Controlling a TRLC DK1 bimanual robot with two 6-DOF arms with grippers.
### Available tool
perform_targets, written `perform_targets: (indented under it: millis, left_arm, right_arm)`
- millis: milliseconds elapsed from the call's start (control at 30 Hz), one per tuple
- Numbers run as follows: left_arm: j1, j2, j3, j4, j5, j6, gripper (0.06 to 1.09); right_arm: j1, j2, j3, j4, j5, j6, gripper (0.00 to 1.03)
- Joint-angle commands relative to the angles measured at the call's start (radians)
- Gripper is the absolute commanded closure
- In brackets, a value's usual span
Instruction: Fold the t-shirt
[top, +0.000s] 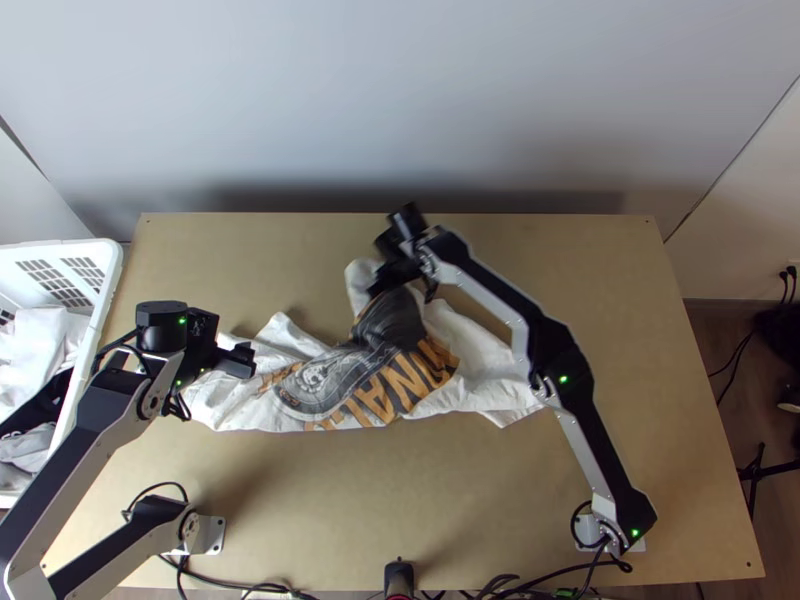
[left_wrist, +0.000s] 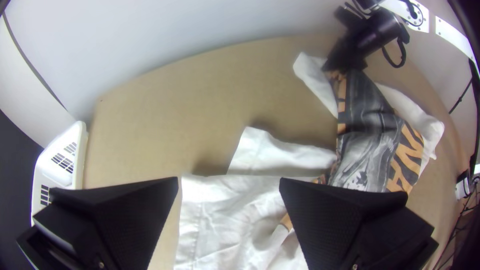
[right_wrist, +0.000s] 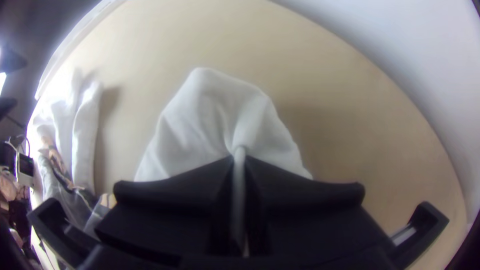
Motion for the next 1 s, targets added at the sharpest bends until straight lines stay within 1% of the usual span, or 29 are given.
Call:
perform_targets:
  millis: [0,133,300,433,567,700,767,800,933,967]
  left_arm:
    - [-0.001,-0.012,-0.017,0.0,0.0,-0.001,0.1]
    - [-0.008,-0.013,-0.026,0.0,0.0,-0.004,0.1]
    - [-0.019,0.004,-0.049,0.017,0.0,-0.009,0.1]
    - [0.004,0.099,-0.066,0.023,0.009,-0.023,0.1]
    - [0.047,0.274,-0.006,-0.035,0.069,-0.063,0.1]
    - [0.122,0.372,0.081,-0.044,0.146,-0.109,0.1]
    - [0.173,0.409,0.123,-0.046,0.149,-0.135,0.1]
    - [0.199,0.421,0.141,-0.051,0.172,-0.146,0.1]
    - [0.324,0.501,0.233,-0.132,0.33,-0.219,0.1]
    - [0.349,0.519,0.25,-0.147,0.353,-0.238,0.1]
  right_arm:
    - [-0.128,-0.062,-0.053,0.046,0.039,0.077,1.0]
    - [-0.194,-0.157,-0.188,0.146,0.09,0.103,1.0]
    - [-0.23,-0.272,-0.329,0.21,0.093,0.103,1.0]
    - [-0.237,-0.341,-0.417,0.25,0.097,0.103,1.0]
    - [-0.24,-0.367,-0.456,0.256,0.097,0.103,1.0]
    - [-0.237,-0.398,-0.501,0.276,0.097,0.103,1.0]
    - [-0.237,-0.41,-0.518,0.282,0.097,0.103,1.0]
    - [-0.237,-0.415,-0.526,0.284,0.097,0.103,1.0]
    - [-0.241,-0.424,-0.544,0.288,0.097,0.103,1.0]
    - [-0.241,-0.426,-0.552,0.295,0.097,0.103,1.0]
